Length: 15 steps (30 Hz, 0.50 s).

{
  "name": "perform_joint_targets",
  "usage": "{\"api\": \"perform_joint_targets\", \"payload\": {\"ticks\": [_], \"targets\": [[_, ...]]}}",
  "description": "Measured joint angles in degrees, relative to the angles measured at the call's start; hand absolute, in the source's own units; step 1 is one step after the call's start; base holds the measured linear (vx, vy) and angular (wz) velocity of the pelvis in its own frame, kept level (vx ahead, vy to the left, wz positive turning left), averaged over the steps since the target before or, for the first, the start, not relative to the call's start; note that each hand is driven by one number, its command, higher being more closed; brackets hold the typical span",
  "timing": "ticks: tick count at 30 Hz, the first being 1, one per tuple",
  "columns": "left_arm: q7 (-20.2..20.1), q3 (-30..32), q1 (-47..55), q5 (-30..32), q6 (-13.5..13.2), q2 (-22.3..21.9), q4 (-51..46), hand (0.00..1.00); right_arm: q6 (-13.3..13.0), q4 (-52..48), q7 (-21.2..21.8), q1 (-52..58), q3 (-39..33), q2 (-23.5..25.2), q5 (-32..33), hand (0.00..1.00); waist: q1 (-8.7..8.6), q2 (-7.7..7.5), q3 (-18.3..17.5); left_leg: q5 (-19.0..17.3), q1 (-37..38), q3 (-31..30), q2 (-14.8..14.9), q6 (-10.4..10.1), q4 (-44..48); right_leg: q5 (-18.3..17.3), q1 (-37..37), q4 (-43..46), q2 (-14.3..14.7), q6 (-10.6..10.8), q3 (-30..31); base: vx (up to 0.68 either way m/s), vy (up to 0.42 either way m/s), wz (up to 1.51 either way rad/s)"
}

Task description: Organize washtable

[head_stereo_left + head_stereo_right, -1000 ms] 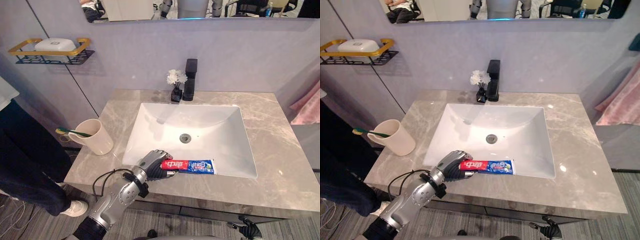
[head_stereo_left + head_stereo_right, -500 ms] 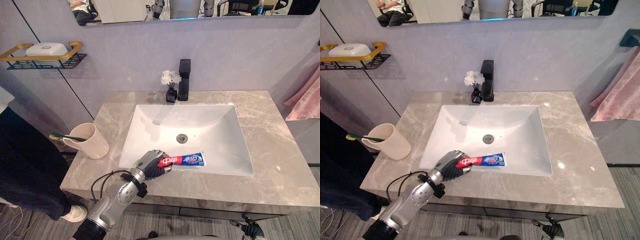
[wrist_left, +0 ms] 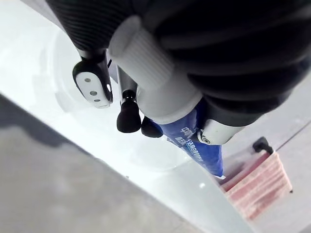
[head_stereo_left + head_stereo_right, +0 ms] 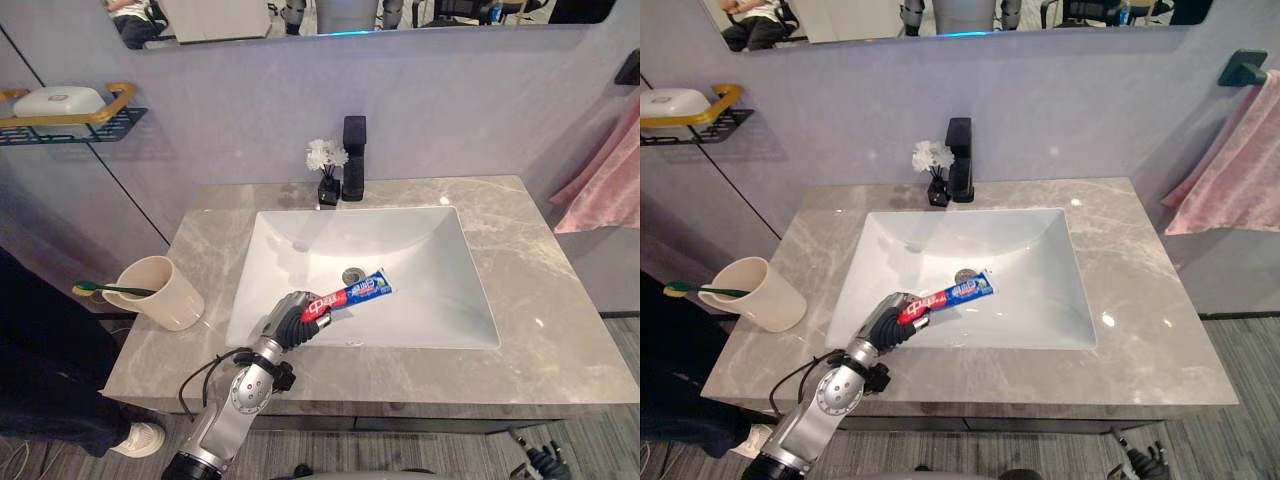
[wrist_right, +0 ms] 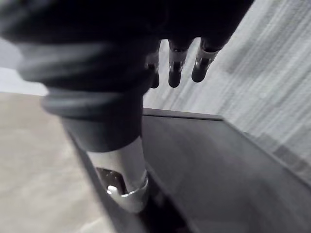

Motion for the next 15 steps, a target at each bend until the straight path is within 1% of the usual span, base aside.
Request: {"api": "perform_joint_targets", "payload": {"ticks": [1, 5, 7, 8, 9, 10, 11, 12, 13, 15], "targets": [[0.0, 0.1, 0.3, -0.1, 0.4, -0.2, -0.8, 1.00, 0.0, -4.0, -0.4, 1.0, 0.0, 0.8, -0.7, 0.00, 0.03, -0.26, -0.1, -0.5, -0.4, 0.3, 0.0, 0.0, 0.9, 0.0, -0.2, 0.2, 0.0, 0.0, 0.4, -0.03, -0.002, -0.11], [0.0, 0.3, 0.6, -0.8, 0.5, -1.0, -3.3, 1.00, 0.1, -15.0, -0.5, 3.8, -1.0, 1.0, -2.0, 0.00, -0.35, -0.32, -0.2, -1.0, -0.6, 0.9, 0.0, 0.2, 1.9, 0.0, -0.7, 1.1, -0.2, 0.1, 0.9, -0.05, -0.001, -0.10], [0.0, 1.8, 1.1, -1.2, 0.4, -2.3, -3.4, 1.00, 0.1, -21.5, -0.4, 4.5, -3.8, 1.0, -2.2, 0.00, -0.54, -0.26, -0.6, -1.2, -0.8, 1.1, 0.0, 0.2, 2.0, -0.1, -0.8, 1.3, -0.3, 0.2, 1.0, -0.10, -0.012, -0.05], [0.0, 2.2, 1.3, -1.3, 0.4, -2.7, -3.4, 1.00, 0.1, -23.0, -0.5, 4.6, -4.6, 1.0, -2.2, 0.00, -0.60, -0.23, -0.8, -1.2, -0.8, 1.1, 0.0, 0.2, 1.9, -0.2, -0.8, 1.3, -0.2, 0.3, 1.0, -0.08, -0.015, 0.00], [0.0, 2.6, 1.5, -1.3, 0.4, -3.0, -3.4, 1.00, -0.3, -26.6, -0.6, 4.9, -6.5, 1.0, -1.1, 0.00, -0.61, -0.45, -1.2, -1.2, -0.8, 1.1, 0.0, 0.2, 1.9, -0.3, -1.0, 1.6, -0.2, 0.3, 1.0, 0.00, 0.000, 0.00], [0.0, 2.6, 1.6, -1.3, 0.4, -3.0, -3.4, 1.00, -0.4, -27.8, -0.7, 4.9, -6.9, 0.9, -0.7, 0.00, -0.60, -0.16, -1.5, -1.2, -0.7, 1.2, 0.0, 0.2, 2.0, -0.3, -1.3, 1.9, -0.2, 0.4, 1.1, -0.03, -0.010, -0.03], [0.0, 2.8, 1.7, -1.3, 0.4, -3.0, -3.4, 1.00, -1.1, -30.1, -1.0, 4.7, -7.5, 0.5, 0.7, 0.00, -0.62, -0.38, -1.9, -1.1, -0.9, 1.3, 0.1, 0.2, 2.1, -0.4, -1.9, 2.2, -0.1, 0.4, 1.3, -0.01, -0.007, -0.04], [0.0, 2.9, 1.7, -1.3, 0.4, -3.1, -3.4, 1.00, -1.6, -31.2, -1.1, 4.5, -7.6, 0.3, 1.4, 0.00, -0.70, -0.33, -2.1, -1.1, -1.0, 1.3, 0.1, 0.2, 2.2, -0.4, -2.0, 2.2, -0.1, 0.4, 1.3, 0.00, -0.007, -0.05], [0.0, 3.0, 1.8, -1.3, 0.4, -3.1, -3.4, 1.00, -2.7, -33.0, -1.2, 3.7, -8.0, 0.0, 2.1, 0.00, -0.81, -0.05, -2.5, -1.2, -1.0, 1.4, 0.1, 0.2, 2.6, -0.4, -1.9, 2.4, -0.2, 0.4, 1.5, -0.02, -0.010, -0.04], [0.0, 3.3, 2.0, -1.4, 0.4, -3.1, -3.6, 1.00, -3.9, -34.9, -0.9, 2.3, -8.1, -0.6, 4.2, 0.00, -1.01, -0.38, -2.8, -1.2, -1.1, 1.4, 0.1, 0.2, 2.8, -0.3, -2.0, 2.4, -0.1, 0.4, 1.5, -0.03, -0.004, -0.01]]}}
